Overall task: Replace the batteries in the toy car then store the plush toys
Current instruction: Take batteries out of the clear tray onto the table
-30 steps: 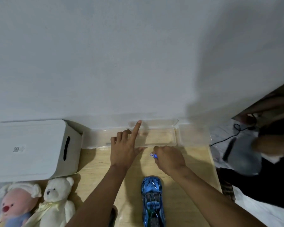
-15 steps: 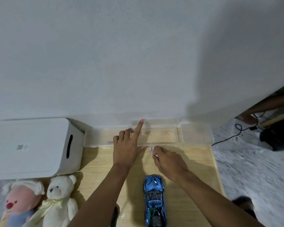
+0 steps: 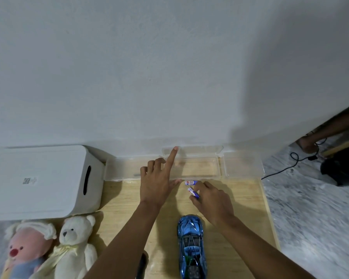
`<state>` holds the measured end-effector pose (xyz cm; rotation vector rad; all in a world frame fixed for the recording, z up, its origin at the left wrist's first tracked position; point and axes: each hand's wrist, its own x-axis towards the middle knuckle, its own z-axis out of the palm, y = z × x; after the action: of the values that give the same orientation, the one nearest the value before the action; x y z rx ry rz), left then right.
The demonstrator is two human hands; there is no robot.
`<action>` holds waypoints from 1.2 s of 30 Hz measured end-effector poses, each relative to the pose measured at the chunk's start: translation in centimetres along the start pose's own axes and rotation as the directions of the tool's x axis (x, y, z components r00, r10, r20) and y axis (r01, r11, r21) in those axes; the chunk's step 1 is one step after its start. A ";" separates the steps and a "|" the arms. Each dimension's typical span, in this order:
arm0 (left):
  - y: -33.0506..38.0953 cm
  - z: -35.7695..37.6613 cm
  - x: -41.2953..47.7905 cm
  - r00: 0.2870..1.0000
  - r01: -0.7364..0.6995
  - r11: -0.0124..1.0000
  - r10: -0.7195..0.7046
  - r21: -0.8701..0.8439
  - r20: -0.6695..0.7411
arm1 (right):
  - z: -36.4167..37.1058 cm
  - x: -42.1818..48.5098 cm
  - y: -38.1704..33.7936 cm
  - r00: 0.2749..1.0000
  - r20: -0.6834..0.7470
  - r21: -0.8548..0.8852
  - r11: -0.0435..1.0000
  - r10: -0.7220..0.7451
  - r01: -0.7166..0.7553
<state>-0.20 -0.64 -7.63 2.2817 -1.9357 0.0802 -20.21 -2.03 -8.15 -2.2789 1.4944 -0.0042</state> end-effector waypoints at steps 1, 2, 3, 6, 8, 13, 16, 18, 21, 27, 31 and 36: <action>0.0 0.0 0.0 1.000 -0.002 1.000 0.002 0.002 -0.001 | -0.1 0.0 -0.1 1.000 -0.008 -0.003 1.000 0.000 0.000; 0.0 0.0 0.0 1.000 -0.002 1.000 0.002 0.004 -0.002 | -0.3 -0.1 -0.2 1.000 -0.018 0.003 1.000 0.007 -0.007; 0.0 0.0 0.0 1.000 0.000 1.000 0.000 0.004 0.001 | -0.5 -0.2 -0.4 0.999 -0.034 0.022 1.000 0.013 -0.012; 0.1 -0.1 0.0 1.000 0.012 1.000 -0.012 0.004 0.004 | -1.0 -0.9 -0.7 1.000 -0.013 0.104 0.994 -0.026 0.027; 0.1 -0.1 -0.1 1.000 0.013 1.000 -0.013 0.007 0.008 | -1.1 -1.3 -0.8 0.990 0.084 0.151 0.983 -0.114 0.101; 0.1 0.0 0.0 1.000 0.010 1.000 -0.010 0.001 0.013 | -0.2 -1.5 -0.3 0.949 0.137 0.158 0.952 -0.285 0.263; 0.1 -0.1 -0.1 1.000 0.009 1.000 -0.009 0.000 0.007 | 0.4 -1.3 -0.2 0.947 0.087 0.082 0.950 -0.309 0.302; 0.1 -0.1 -0.1 1.000 0.008 1.000 -0.008 0.000 0.007 | 0.8 -0.9 -0.2 0.945 0.027 -0.002 0.945 -0.327 0.327; 0.1 -0.1 -0.1 1.000 0.007 1.000 -0.007 0.012 0.010 | 1.6 -0.4 -0.1 0.938 -0.064 -0.093 0.938 -0.342 0.335; 0.1 0.0 0.0 1.000 0.006 1.000 -0.007 0.019 0.012 | 1.2 -0.4 0.1 0.932 -0.193 -0.121 0.950 -0.306 0.287; 0.2 0.0 0.0 1.000 0.007 1.000 -0.008 0.020 0.020 | -2.4 0.7 0.3 0.915 -0.389 -0.027 0.994 -0.106 0.103; 0.3 -0.4 -0.1 1.000 0.007 1.000 -0.007 0.011 0.015 | -6.4 3.8 1.5 0.851 -0.520 -0.108 0.994 -0.070 0.015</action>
<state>-0.47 -0.51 -7.28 2.3025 -1.9397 0.0729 -21.38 -8.08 -3.63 -2.5191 1.7266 -0.6287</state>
